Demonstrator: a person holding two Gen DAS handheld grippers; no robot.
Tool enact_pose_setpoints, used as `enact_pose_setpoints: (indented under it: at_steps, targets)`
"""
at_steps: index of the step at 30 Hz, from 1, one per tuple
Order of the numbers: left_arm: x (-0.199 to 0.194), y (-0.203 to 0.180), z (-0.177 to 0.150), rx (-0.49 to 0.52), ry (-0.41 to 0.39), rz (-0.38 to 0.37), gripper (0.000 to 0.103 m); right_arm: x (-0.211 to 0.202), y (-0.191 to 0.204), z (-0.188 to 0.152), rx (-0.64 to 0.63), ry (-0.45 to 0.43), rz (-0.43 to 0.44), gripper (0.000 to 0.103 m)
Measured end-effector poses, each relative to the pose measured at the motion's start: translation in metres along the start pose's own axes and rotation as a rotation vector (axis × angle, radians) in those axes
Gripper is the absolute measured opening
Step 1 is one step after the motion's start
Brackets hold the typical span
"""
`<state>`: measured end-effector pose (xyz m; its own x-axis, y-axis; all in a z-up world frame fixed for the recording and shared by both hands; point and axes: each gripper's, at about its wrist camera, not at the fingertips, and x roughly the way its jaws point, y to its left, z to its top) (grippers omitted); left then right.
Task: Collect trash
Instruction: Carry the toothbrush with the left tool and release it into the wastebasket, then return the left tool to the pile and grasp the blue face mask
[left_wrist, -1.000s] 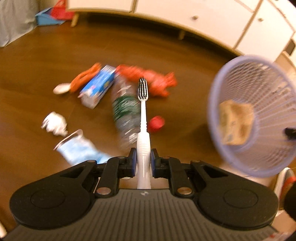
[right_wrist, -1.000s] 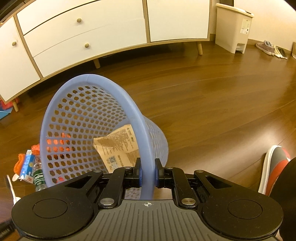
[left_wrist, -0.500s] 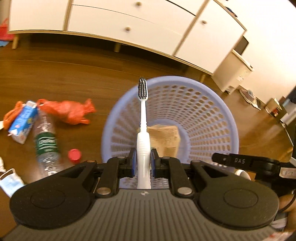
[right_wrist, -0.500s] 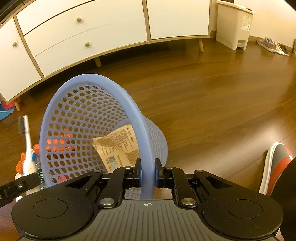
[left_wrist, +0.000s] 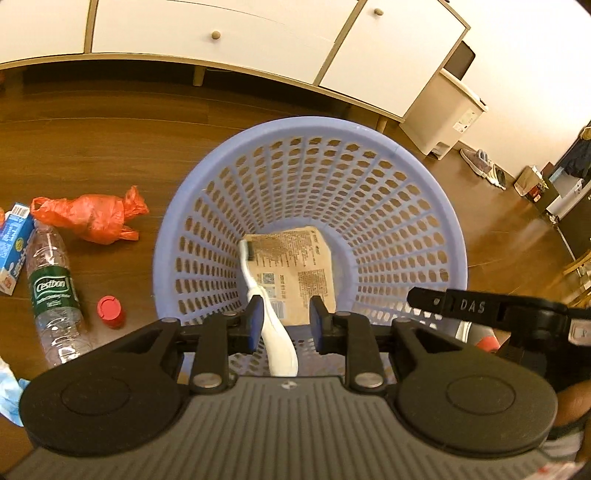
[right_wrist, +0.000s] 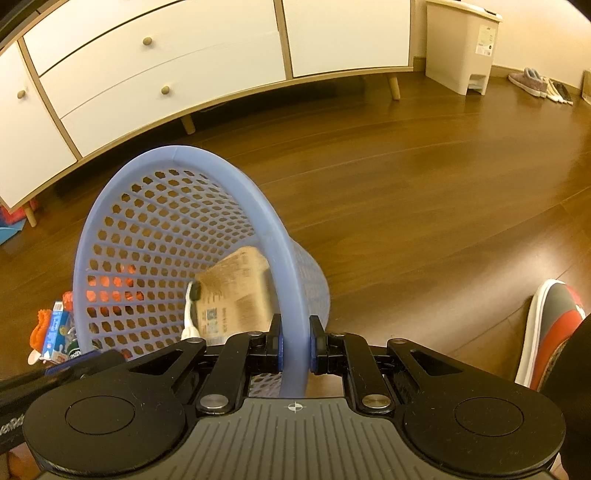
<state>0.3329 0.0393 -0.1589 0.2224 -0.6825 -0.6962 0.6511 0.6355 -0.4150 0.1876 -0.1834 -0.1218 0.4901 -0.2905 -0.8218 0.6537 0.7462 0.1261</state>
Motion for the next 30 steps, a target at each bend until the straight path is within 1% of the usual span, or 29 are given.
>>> enact_pose_setpoints:
  at_steps: [8, 17, 20, 21, 24, 30]
  targets:
    - [-0.025, 0.029, -0.013, -0.034, -0.016, 0.057, 0.022, -0.002, 0.003, -0.003, 0.003, -0.008, -0.01, 0.009]
    - [-0.052, 0.054, -0.018, -0.08, -0.051, 0.117, 0.024, -0.003, 0.005, -0.001, -0.001, -0.009, -0.015, 0.009]
    - [-0.06, 0.062, -0.024, -0.095, -0.062, 0.135, 0.029, -0.003, 0.005, -0.001, 0.0, -0.01, -0.018, 0.009]
    - [-0.062, 0.065, -0.027, -0.1, -0.064, 0.143, 0.033, -0.003, 0.005, 0.0, 0.002, -0.011, -0.02, 0.009]
    - [-0.068, 0.079, -0.039, -0.113, -0.064, 0.188, 0.035, -0.003, 0.006, 0.0, 0.011, -0.012, -0.023, 0.009]
    - [-0.077, 0.118, -0.064, -0.163, -0.036, 0.3, 0.039, -0.006, 0.013, -0.002, 0.003, -0.026, -0.029, 0.009]
